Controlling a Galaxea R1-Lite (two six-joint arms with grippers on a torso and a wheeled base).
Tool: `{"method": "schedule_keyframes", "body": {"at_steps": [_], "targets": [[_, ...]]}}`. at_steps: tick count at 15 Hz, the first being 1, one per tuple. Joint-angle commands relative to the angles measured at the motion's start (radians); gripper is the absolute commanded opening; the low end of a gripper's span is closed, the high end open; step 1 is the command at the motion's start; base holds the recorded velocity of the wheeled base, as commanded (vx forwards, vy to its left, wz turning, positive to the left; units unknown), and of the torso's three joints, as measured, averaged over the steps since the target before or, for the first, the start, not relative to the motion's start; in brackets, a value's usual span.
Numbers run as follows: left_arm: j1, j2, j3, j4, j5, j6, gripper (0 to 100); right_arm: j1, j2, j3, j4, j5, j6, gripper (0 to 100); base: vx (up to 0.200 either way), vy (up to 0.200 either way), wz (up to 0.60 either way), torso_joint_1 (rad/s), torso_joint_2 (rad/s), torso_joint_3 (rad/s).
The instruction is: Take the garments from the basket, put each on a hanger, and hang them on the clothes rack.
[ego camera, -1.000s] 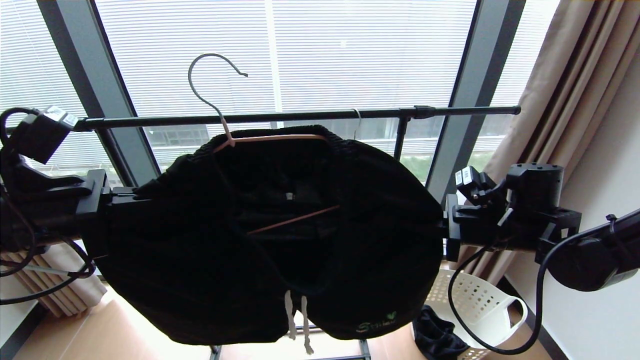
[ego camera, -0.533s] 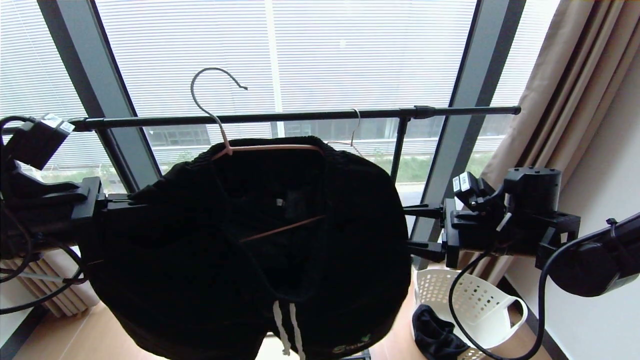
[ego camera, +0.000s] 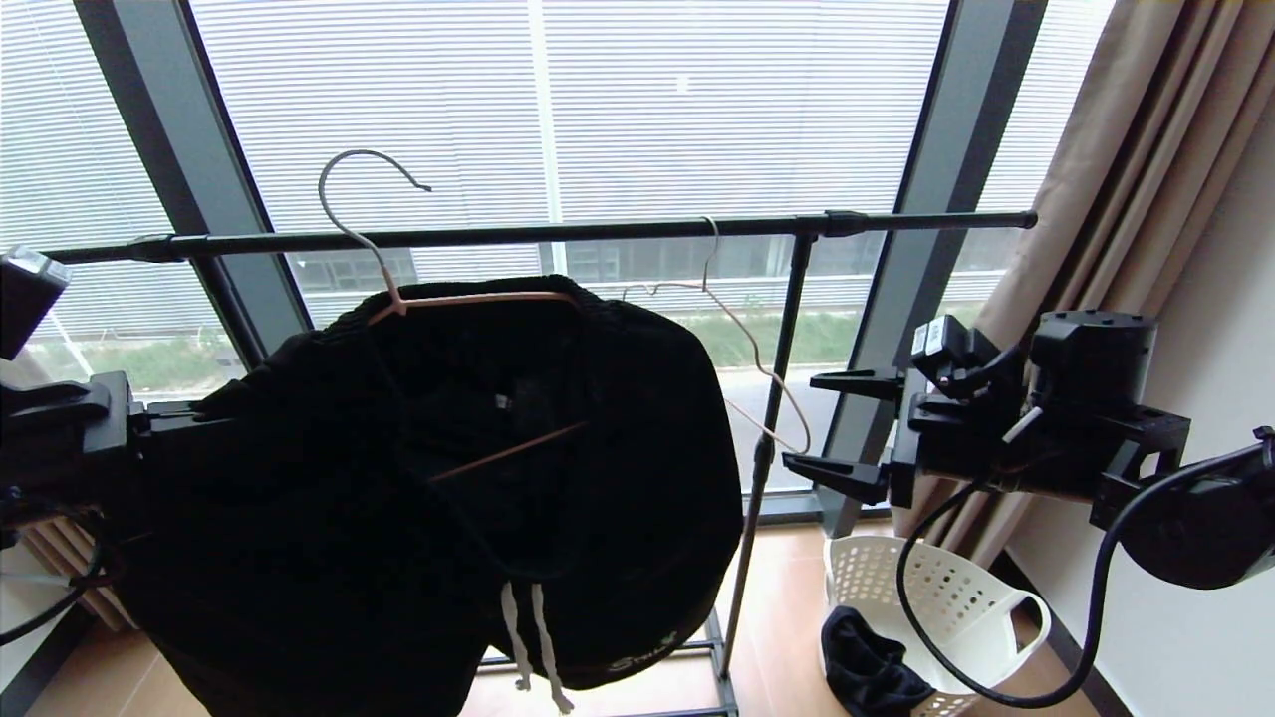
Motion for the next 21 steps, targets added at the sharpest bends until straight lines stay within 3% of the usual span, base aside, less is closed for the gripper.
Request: {"method": "schedule_keyframes", "body": {"at_steps": [1,8,13,16,19,21], "targets": [[0.005,0.003,-0.006,-0.001,0.051,0.000,0,0.046,-0.033,-0.001,-0.002,-0.054,0.010,100,0.000,0.000,0.00,0.000,0.00,0.000],[-0.108,0.078,-0.060,-0.001,0.309,-0.005,0,0.132,-0.070,-0.036,-0.002,-0.327,0.101,100,0.000,0.000,0.00,0.000,0.00,0.000],[-0.170,0.112,-0.085,-0.003,0.459,-0.040,0,0.132,-0.063,-0.045,-0.002,-0.333,0.101,100,0.000,0.000,0.00,0.000,0.00,0.000],[-0.191,0.133,-0.095,-0.006,0.487,-0.058,0,0.132,-0.062,-0.045,-0.001,-0.333,0.099,100,0.000,0.000,0.00,0.000,0.00,0.000],[-0.297,0.256,-0.097,-0.164,0.648,-0.180,0,0.132,-0.051,-0.047,-0.001,-0.333,0.099,100,0.000,0.000,0.00,0.000,0.00,0.000],[-0.309,0.320,-0.098,-0.262,0.685,-0.203,0,0.132,-0.036,-0.051,-0.002,-0.341,0.099,100,0.000,0.000,0.00,0.000,0.00,0.000]]}}
